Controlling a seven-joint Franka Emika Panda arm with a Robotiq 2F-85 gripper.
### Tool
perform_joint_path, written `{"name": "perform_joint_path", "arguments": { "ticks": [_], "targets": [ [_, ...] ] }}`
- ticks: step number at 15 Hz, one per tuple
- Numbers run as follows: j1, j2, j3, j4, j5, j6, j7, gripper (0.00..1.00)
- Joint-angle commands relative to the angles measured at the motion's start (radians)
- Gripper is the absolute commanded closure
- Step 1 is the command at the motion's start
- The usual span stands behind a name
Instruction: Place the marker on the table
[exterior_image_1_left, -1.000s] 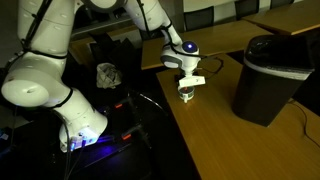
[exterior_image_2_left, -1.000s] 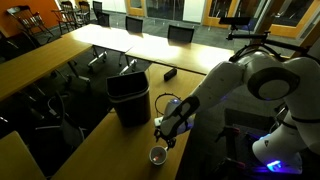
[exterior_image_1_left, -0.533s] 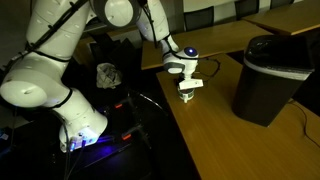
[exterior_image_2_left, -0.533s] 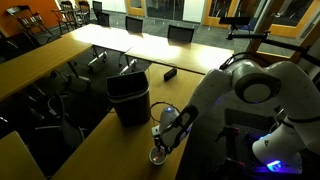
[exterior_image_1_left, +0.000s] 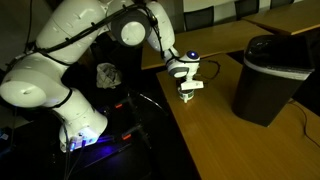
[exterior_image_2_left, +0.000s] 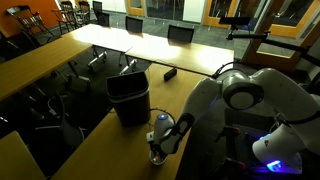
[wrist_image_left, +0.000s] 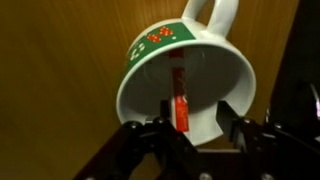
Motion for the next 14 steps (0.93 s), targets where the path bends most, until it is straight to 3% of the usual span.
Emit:
{"name": "perform_joint_path", "arguments": {
  "ticks": [1,4,14],
  "targets": [
    [-0.02,0.063,0.029,0.071,-0.083,-0.001,0.096,0.71],
    [-0.035,0.082,0.044,0.089,-0.135,0.005,0.129,0.99],
    [-0.173,-0.037,0.154,-0.01,-0.158,-0.019,0.138,0.95]
  ]
}}
